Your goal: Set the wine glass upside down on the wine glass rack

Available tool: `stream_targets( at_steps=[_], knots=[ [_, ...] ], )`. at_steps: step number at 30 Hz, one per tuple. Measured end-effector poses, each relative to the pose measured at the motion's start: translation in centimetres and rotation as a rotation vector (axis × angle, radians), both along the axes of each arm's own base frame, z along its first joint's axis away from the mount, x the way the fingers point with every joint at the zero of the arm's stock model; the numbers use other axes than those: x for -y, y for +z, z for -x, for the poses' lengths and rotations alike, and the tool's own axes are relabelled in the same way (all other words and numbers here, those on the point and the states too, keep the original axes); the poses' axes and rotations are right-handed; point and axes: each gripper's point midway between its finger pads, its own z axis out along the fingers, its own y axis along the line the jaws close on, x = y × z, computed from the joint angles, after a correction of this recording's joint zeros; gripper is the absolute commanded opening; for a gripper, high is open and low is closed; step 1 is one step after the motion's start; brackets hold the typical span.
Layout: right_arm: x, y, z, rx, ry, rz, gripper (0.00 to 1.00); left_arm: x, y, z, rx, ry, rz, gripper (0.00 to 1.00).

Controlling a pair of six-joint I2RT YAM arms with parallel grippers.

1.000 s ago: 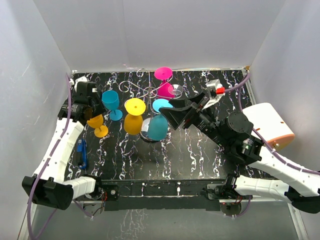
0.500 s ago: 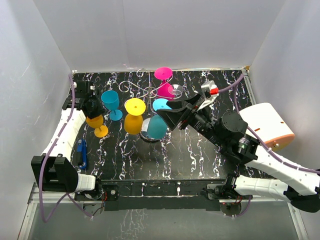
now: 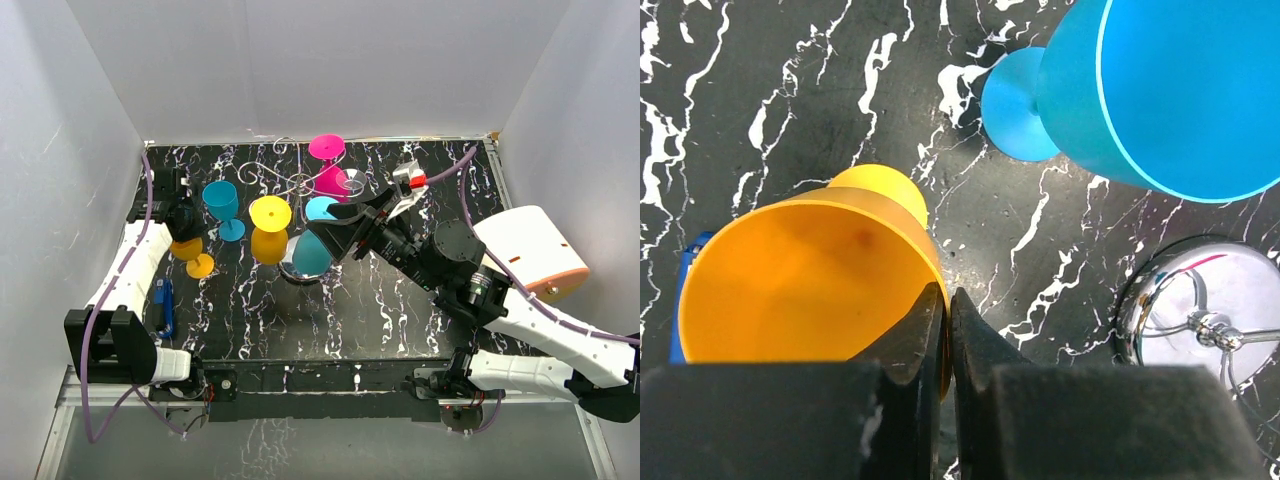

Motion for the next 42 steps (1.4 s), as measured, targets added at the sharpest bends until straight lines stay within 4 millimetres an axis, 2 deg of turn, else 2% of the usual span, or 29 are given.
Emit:
stream_targets(
  at_steps=[7,10,14,19,26,29,35,39,42],
  knots=[
    [-0.5,-0.2,-0.1,-0.028,0.010,-0.014,0.61,-0.7,1.3,1.0,0.023,0.012,-0.031,0.00],
    [-0.8,-0.4,-0.1,-0.047,0.015,-0.020,0.62,-1.0,3.2,2.1,0.068,0.028,-0.042,0.00],
    [-1.5,-0.1,-0.1,-0.062,0.034,-0.043,0.63,-1.6,7.8,3.7,0.196,0.066,-0.049,0.00],
    [-3.2,1.7,0.3,-0.065,0.102,-0.086,0.63,-1.9,13.3,5.6,0.374,0.103,-0.031,0.00],
    [-6.8,3.6,2.0,-0.070,0.286,-0.140,0.60,-0.5,20.3,8.2,0.601,0.106,0.092,0.00],
    [-8.5,4.1,2.1,-0.103,0.339,-0.175,0.60,0.1,22.8,8.9,0.671,0.102,0.144,0.00],
    [-10.6,5.0,0.0,-0.246,0.306,-0.270,0.59,1.0,28.6,9.9,0.849,0.086,0.238,0.00],
    [-11.5,5.9,-2.1,-0.357,0.239,-0.349,0.54,1.6,31.1,10.8,0.942,0.069,0.296,0.00],
    [-12.0,5.7,-3.3,-0.444,0.202,-0.409,0.52,2.2,32.6,11.1,0.986,0.044,0.326,0.00]
  ],
)
